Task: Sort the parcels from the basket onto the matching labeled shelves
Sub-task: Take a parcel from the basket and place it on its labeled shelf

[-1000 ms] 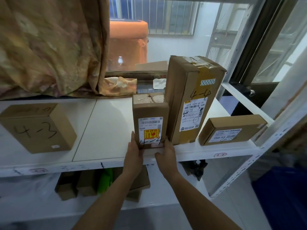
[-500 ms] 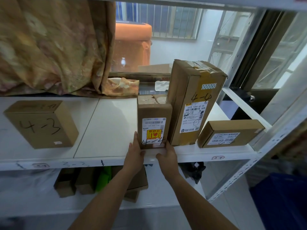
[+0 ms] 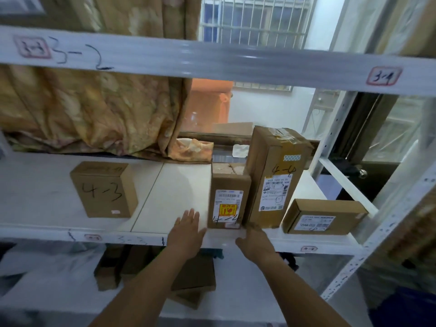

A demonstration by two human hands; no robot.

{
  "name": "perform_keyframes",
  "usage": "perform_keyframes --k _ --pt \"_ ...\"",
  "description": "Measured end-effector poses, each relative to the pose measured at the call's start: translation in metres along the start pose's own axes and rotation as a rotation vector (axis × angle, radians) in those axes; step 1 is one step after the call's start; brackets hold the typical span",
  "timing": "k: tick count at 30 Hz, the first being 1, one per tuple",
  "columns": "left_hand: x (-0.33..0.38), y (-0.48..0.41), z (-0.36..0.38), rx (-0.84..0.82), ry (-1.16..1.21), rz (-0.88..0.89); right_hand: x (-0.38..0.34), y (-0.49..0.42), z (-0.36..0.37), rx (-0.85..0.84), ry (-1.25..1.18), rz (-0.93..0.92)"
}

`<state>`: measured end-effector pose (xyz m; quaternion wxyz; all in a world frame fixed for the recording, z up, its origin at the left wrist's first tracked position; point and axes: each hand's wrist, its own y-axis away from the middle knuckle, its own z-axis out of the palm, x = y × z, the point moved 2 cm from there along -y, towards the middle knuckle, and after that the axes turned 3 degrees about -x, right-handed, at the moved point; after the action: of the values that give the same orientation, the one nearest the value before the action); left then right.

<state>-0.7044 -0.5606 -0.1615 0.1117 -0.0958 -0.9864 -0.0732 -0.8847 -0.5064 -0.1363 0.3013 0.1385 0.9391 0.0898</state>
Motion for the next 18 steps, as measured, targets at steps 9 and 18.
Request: perform_keyframes --k 9,18 --pt "0.005 0.068 -0.153 0.159 -0.214 0.095 -0.068 0.062 -0.136 0.016 0.294 -0.128" --pt "-0.097 0.279 -0.298 0.4 -0.19 0.052 -0.201 0.243 -0.177 0.261 0.512 -0.295"
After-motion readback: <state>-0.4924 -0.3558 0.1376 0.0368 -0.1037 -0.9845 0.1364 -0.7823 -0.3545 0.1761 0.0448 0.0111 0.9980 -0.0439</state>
